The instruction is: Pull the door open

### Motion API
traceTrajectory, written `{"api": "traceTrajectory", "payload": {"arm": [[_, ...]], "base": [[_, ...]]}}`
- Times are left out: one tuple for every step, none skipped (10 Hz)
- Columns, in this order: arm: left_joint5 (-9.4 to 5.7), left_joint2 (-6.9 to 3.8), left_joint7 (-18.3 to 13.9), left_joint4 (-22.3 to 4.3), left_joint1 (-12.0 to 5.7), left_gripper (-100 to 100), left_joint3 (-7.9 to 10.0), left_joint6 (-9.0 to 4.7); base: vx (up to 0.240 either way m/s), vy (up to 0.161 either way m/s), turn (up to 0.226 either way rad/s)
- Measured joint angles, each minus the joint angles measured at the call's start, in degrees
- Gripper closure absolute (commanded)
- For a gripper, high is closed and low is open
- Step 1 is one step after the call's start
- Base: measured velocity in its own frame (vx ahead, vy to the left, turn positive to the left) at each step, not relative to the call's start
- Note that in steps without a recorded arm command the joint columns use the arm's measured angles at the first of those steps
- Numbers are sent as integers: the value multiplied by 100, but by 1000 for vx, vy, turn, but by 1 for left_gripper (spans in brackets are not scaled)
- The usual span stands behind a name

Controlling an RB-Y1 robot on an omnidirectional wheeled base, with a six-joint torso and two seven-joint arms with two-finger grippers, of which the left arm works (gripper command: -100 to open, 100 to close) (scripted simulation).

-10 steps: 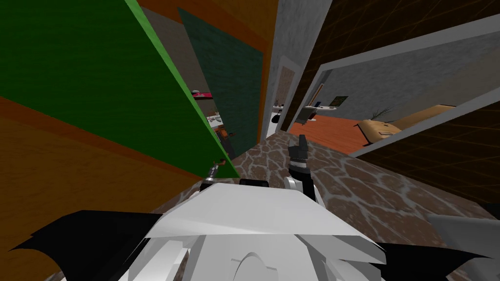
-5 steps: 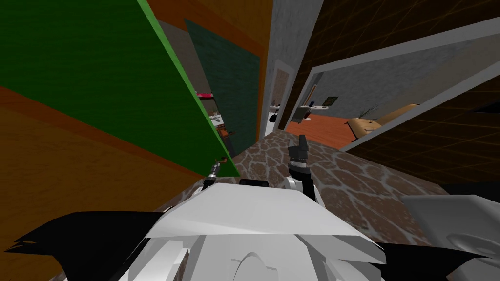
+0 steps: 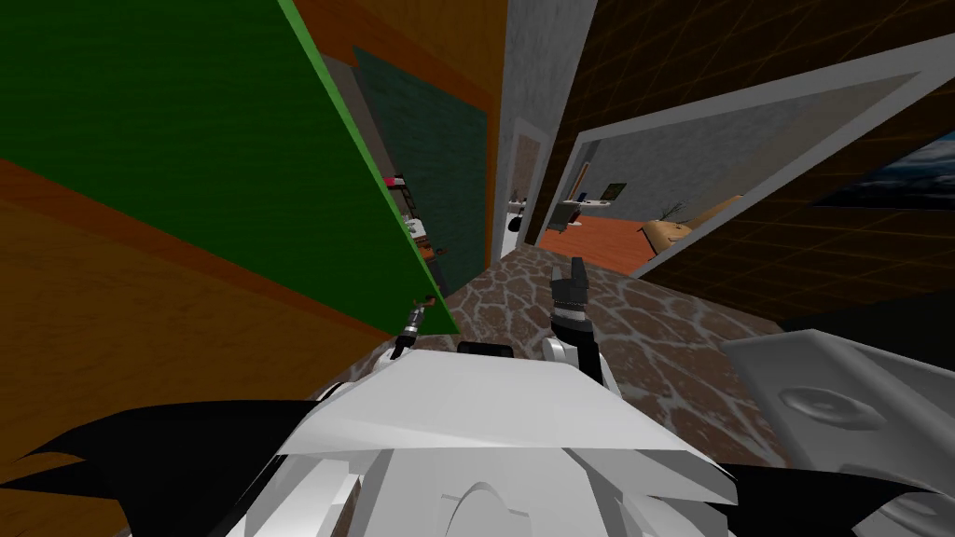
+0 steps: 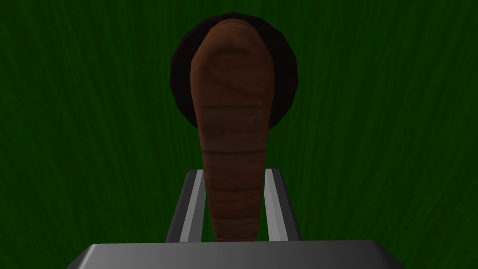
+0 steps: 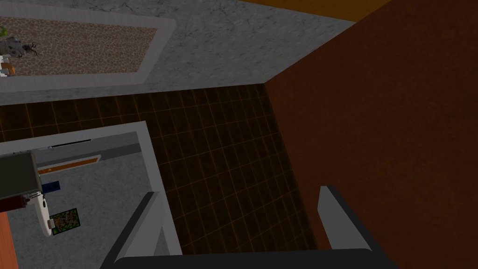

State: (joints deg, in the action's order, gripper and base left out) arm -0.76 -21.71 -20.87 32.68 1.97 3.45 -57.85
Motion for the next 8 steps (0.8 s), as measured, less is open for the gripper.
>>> {"api": "traceTrajectory", "payload": {"arm": [[6, 20, 20, -11, -71, 100, 18, 52], [17, 50, 43, 49, -135, 100, 27, 174], [30, 90, 68, 126, -156, 100, 33, 286], [35, 99, 76, 127, -151, 100, 27, 316], [56, 88, 63, 101, -161, 100, 55, 309], [73, 71, 46, 79, -189, 100, 86, 293], [100, 66, 34, 76, -187, 100, 116, 291], [137, 58, 10, 44, -198, 100, 141, 282]], "base": [[-209, 62, -91], [-195, 82, -95], [-83, 45, -34], [-151, 49, -144], [-216, 32, -154], [-192, 33, -149], [-208, 66, -198], [-218, 70, -198]]}}
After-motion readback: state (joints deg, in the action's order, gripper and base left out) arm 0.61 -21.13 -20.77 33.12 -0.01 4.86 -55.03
